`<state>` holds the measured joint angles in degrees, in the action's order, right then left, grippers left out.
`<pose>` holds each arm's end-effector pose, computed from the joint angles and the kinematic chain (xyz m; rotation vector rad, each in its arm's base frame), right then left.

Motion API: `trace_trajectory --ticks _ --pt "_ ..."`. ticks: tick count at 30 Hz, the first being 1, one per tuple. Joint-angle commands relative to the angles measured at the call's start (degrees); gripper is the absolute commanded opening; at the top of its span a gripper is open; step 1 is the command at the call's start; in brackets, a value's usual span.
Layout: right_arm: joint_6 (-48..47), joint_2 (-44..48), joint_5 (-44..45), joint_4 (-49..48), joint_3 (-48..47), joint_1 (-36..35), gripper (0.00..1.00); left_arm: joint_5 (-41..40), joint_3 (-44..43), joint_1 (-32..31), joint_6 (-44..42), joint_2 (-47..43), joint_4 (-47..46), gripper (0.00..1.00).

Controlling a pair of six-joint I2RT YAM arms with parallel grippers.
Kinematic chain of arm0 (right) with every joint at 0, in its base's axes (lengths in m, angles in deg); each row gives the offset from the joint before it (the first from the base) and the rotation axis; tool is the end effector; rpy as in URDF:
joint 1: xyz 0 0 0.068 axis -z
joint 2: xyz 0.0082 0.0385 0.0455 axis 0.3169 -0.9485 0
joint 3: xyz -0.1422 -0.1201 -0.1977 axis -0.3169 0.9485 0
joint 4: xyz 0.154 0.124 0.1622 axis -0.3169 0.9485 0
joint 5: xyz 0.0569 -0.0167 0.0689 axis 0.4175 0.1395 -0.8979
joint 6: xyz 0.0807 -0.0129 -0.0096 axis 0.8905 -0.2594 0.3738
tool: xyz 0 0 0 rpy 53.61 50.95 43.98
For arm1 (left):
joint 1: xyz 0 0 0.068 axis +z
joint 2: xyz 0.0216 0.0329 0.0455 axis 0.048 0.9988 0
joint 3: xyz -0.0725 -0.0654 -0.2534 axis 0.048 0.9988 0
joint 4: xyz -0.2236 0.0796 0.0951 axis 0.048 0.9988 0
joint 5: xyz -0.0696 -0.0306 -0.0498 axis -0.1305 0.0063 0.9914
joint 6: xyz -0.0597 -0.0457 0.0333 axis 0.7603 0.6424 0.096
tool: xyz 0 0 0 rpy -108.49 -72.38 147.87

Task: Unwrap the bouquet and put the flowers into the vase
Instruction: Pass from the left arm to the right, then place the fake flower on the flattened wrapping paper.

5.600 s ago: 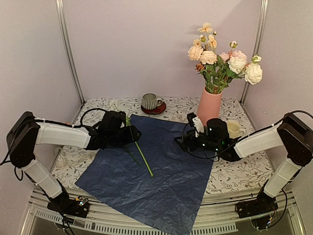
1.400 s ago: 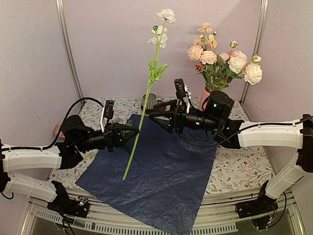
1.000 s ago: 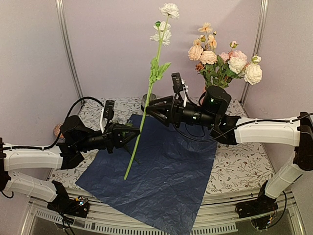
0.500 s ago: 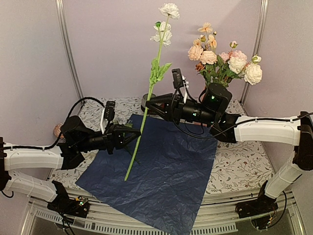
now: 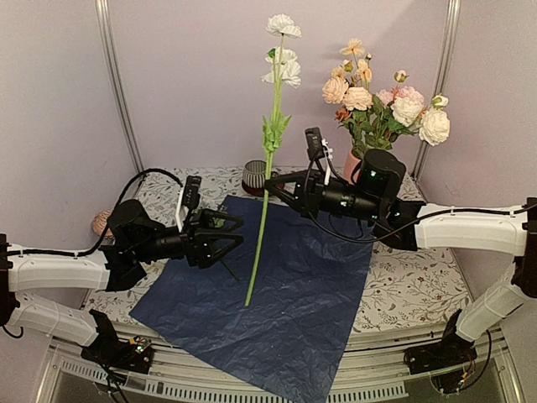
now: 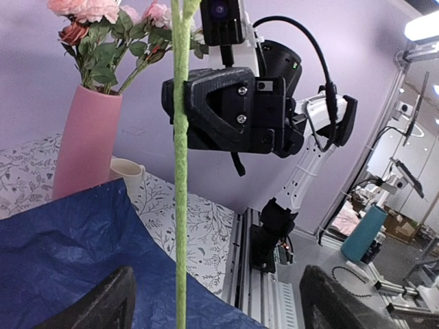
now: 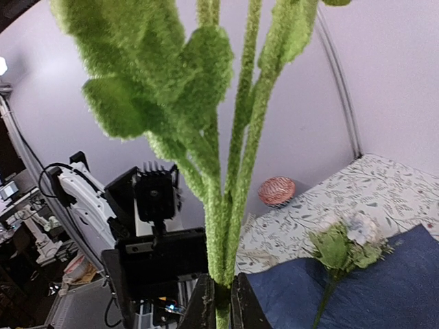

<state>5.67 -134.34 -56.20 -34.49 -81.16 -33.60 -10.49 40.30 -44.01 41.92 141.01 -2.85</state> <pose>0.2094 0.3167 0.3421 -0.7488 1.4278 1.3676 0.1587 -0.2244 0.2749 0.7344 1.4450 -1.4671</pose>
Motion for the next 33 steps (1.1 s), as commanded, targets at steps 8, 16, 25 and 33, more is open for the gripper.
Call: trace_trajectory --ticks 8,16,25,33 --pt "-18.93 17.54 27.50 24.82 3.05 0.82 0.03 -5.38 0.62 -0.13 -3.02 -2.49 4.00 0.94" --pt "-31.08 22.68 41.72 32.15 -3.16 0.75 0.03 -6.95 1.36 -0.15 -3.82 -3.87 4.21 0.94" --pt "-41.52 22.75 50.83 26.62 -9.40 0.82 0.03 -7.25 1.81 -0.15 -3.63 -4.11 3.74 0.94" --pt "-49.60 17.79 55.24 19.41 -18.83 0.96 0.02 -7.16 1.73 -0.16 -3.89 -4.35 3.91 0.94"
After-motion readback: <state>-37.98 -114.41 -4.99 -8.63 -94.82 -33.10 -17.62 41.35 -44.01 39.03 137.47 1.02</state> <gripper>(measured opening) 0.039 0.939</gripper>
